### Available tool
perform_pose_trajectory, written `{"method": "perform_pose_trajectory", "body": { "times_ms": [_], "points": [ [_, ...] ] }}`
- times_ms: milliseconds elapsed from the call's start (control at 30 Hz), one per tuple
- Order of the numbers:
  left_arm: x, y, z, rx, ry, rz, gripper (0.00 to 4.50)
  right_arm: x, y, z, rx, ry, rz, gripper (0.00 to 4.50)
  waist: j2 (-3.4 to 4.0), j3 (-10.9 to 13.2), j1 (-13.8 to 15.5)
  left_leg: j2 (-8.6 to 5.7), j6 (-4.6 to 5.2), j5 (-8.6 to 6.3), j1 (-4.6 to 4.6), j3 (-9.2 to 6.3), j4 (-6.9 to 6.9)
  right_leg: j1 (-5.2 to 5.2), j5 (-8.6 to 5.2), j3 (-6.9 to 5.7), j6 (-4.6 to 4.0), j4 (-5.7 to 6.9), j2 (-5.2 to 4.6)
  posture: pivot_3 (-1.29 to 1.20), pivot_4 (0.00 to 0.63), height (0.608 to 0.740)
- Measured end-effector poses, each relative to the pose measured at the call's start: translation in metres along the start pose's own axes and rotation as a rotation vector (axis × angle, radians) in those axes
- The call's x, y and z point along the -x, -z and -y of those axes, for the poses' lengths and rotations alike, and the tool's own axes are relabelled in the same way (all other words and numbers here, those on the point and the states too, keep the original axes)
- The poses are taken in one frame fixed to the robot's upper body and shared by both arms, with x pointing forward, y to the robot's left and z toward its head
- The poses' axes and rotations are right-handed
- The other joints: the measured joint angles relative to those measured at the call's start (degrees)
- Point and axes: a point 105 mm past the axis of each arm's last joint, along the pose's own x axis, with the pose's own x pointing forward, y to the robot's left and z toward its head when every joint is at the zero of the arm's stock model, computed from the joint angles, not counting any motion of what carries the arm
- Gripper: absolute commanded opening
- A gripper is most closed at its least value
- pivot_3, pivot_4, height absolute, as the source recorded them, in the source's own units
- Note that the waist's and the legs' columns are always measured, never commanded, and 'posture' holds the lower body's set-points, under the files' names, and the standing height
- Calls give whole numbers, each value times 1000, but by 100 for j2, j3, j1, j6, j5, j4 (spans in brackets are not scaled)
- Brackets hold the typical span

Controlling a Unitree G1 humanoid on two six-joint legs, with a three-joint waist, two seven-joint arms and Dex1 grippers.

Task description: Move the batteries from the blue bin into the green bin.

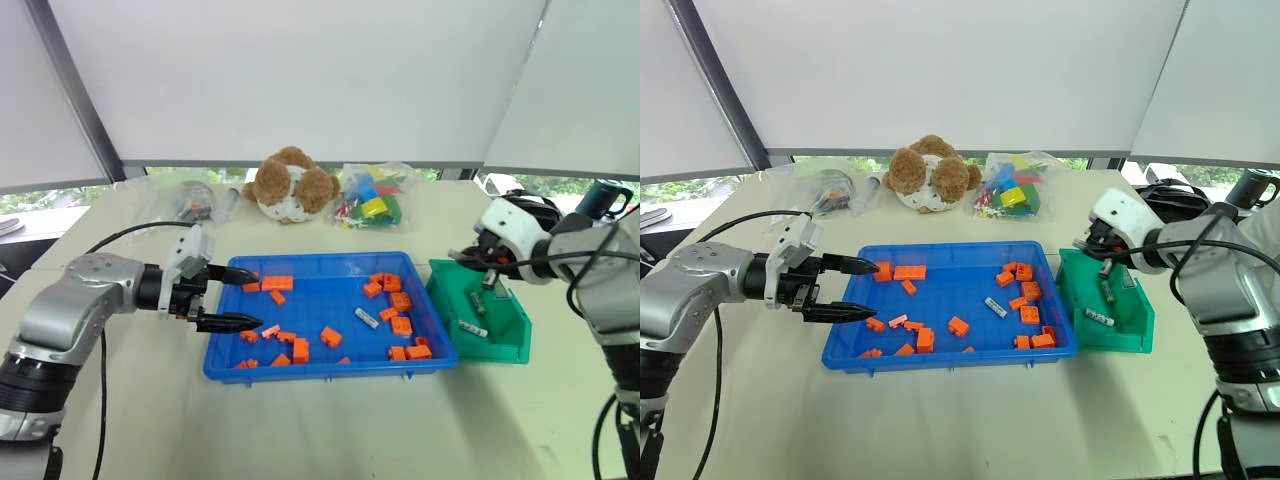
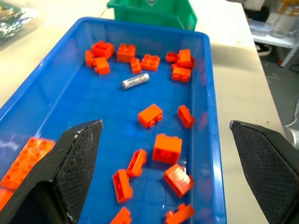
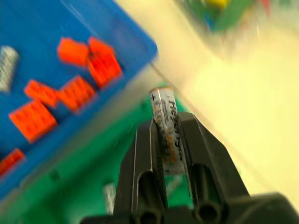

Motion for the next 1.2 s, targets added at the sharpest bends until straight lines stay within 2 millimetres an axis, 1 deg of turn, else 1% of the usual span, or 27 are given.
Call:
{"method": "perform_pose_trajectory", "body": {
  "times_ms": [100, 167, 233, 267, 400, 433, 467, 500, 533, 600, 633, 667, 733, 800, 867, 900, 967, 1200],
  "points": [
    [-2, 0, 0, 2, 7, 4, 4500, -1, 17, -7, -32, -6, -56, 21, 1, 0, -9, 0, 0, 0, 0, 1, -1, -3, 0, 3, 0, 0, 0, 0, 150, 733],
    [-3, 0, 0, 5, 13, 9, 4500, -1, 23, -9, -45, -4, -75, 1025, 1, 0, 1, 0, 0, 0, 0, 1, -1, -3, 0, 3, 0, 0, 0, 0, 150, 733],
    [-3, 0, -1, 9, 13, 10, 4500, -1, 23, -10, -50, -2, -76, 1700, 1, 0, 5, 0, 0, 0, -1, 1, 0, -3, 0, 3, 0, 0, 0, 0, 150, 733],
    [-3, -1, -1, 10, 15, 11, 4500, -1, 24, -11, -57, -5, -76, 2297, 1, 0, 6, 0, 0, 0, -1, 1, 0, -3, 0, 3, 0, 0, 0, 0, 150, 733],
    [-3, -1, 0, 15, 25, 13, 4500, -2, 22, -13, -74, -22, -63, 4341, 1, 1, 12, 0, 0, 0, -1, 2, 2, -2, 0, 3, 0, 0, -1, 0, 150, 733],
    [-3, -1, 1, 16, 28, 14, 4500, -2, 20, -13, -76, -25, -54, 4432, 1, 1, 11, 0, 0, 0, -1, 2, 2, -2, 0, 3, 0, -1, -1, 0, 150, 733],
    [-3, -1, 1, 18, 29, 15, 4500, -2, 17, -12, -76, -27, -39, 4432, 1, 1, 10, 0, 0, 0, -1, 2, 2, -2, 0, 3, 0, 0, -1, 0, 150, 733],
    [-3, -1, 1, 22, 31, 16, 4500, -1, 9, -11, -78, -36, -6, 4432, 1, 1, 9, 0, 0, 0, -1, 2, 1, -2, 0, 3, 0, 0, -1, 0, 150, 733],
    [-3, -1, 1, 27, 33, 17, 4500, 0, 0, -10, -73, -46, 29, 4432, 1, 1, 8, 0, 0, 0, -1, 2, 0, -3, 0, 3, 0, 0, 0, 0, 150, 733],
    [-3, -2, 1, 30, 35, 17, 4500, 1, -31, -15, -71, -99, 141, 4432, 1, 1, -20, 1, 0, 0, 1, -1, -2, -3, 0, 3, 0, 1, 4, 0, 150, 733],
    [-3, -3, 1, 25, 37, 19, 4500, 1, -42, -20, -65, -126, 176, 4432, 1, 1, -19, 1, 0, 0, 1, -3, -2, -3, 0, 3, 0, 1, 5, 0, 150, 733],
    [-3, -5, 1, 18, 37, 19, 4500, -4, -53, -30, -80, -173, 205, 4432, 0, 0, -14, 1, 0, 0, 1, -4, -2, -3, 0, 3, 0, 2, 6, 0, 150, 733],
    [-2, -7, 0, 8, 34, 15, 4500, -20, -66, -55, -120, -274, 216, 4432, -1, 0, -3, 1, 0, 0, 0, -3, -1, -2, 0, 3, 0, 3, 4, 0, 150, 733],
    [-1, -7, -1, 10, 30, 12, 4500, -40, -66, -83, -162, -362, 182, 4432, -1, 0, 20, 0, 0, 0, -5, -1, 1, -4, 0, 2, 0, 2, 1, 0, 150, 733],
    [0, -7, -1, 11, 28, 11, 4500, -54, -66, -102, -187, -406, 147, 4432, -1, 0, 46, -1, 1, 0, -11, -1, 5, -6, 0, 2, 0, 1, -1, 0, 150, 733],
    [0, -7, -1, 11, 27, 10, 4500, -59, -66, -108, -197, -413, 133, 4432, -1, 0, 55, -1, 1, -1, -12, -1, 6, -6, 0, 2, 0, 1, -2, 0, 150, 733],
    [0, -7, -2, 10, 24, 8, 4500, -64, -66, -115, -203, -415, 118, 4432, -2, 0, 59, -1, 1, -1, -12, -1, 7, -6, 0, 2, 0, 1, -2, 0, 150, 733],
    [3, -1, -1, 28, 8, -6, 4500, -84, -61, -128, -277, -412, 71, 4432, -2, -1, 8, -1, 1, -1, -11, -2, 3, -7, 0, 2, 0, 1, 1, 0, 150, 733]
  ]
}}
